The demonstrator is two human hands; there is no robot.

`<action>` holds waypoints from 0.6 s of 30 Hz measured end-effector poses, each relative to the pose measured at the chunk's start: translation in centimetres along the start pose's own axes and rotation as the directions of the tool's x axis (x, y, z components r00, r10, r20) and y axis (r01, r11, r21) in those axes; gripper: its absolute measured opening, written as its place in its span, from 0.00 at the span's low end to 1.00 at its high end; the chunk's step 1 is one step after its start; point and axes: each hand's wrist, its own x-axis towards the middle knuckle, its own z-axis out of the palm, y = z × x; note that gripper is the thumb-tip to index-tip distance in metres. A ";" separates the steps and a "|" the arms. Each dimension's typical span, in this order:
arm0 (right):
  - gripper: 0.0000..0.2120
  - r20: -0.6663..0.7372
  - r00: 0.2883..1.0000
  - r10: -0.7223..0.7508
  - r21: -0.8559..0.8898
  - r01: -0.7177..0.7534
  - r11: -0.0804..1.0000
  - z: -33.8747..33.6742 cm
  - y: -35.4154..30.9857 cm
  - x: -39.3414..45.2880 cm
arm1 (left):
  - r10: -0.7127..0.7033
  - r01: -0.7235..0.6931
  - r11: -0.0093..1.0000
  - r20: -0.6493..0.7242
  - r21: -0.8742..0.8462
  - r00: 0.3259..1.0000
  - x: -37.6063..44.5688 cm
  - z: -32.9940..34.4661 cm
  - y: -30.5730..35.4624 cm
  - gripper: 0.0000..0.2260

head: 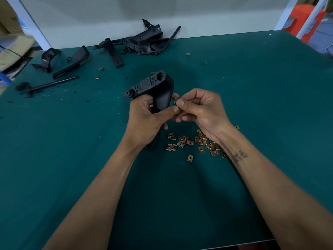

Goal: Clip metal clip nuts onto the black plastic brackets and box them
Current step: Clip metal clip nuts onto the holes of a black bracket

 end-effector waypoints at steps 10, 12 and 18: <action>0.04 0.062 0.977 0.202 0.163 -0.210 0.964 -0.2 -0.8 -0.2 | 0.063 -0.055 0.996 -0.109 0.072 0.992 0.2 -0.1 -0.2 0.04; 0.04 0.066 0.972 0.225 0.160 -0.232 0.959 -0.1 -1.0 -0.2 | 0.060 -0.052 0.996 -0.107 0.077 0.992 0.2 -0.2 -0.2 0.04; 0.03 0.061 0.964 0.258 0.138 -0.264 0.955 0.0 -1.2 -0.3 | 0.052 -0.047 0.996 -0.064 0.077 0.997 0.0 -0.1 -0.1 0.06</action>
